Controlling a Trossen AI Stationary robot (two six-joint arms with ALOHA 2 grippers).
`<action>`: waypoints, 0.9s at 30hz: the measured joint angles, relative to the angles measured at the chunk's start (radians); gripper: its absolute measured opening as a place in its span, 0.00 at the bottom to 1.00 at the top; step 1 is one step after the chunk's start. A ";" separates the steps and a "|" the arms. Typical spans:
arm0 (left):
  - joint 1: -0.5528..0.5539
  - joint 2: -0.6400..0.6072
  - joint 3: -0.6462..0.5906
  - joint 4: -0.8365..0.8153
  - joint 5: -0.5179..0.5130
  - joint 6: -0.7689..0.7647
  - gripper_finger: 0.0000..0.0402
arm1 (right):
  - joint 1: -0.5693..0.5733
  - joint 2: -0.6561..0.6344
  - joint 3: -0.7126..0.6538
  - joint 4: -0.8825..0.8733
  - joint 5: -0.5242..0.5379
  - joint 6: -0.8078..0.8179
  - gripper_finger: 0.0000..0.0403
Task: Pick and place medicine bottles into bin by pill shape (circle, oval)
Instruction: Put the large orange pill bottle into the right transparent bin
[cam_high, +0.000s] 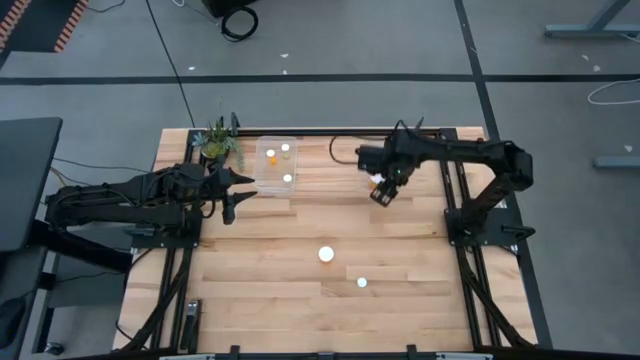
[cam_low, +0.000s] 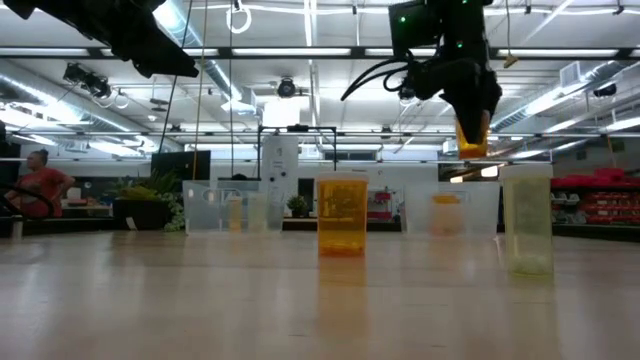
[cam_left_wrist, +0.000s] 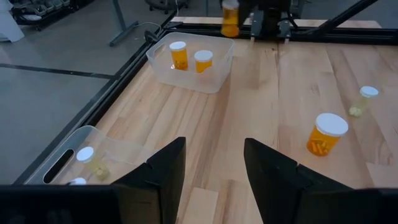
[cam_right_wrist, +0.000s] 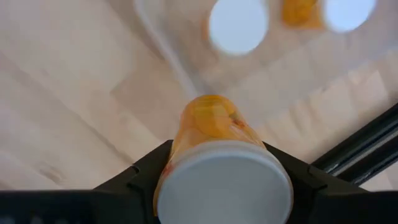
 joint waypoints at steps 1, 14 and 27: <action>0.000 0.000 0.000 0.000 0.000 0.000 0.43 | -0.019 0.000 0.004 0.009 0.000 -0.018 0.53; 0.000 0.000 0.000 0.002 0.000 0.000 0.43 | -0.173 0.188 0.132 0.102 0.015 -0.223 0.54; 0.000 0.000 0.000 -0.006 0.000 0.000 0.43 | -0.290 0.466 0.458 0.013 0.035 -0.400 0.54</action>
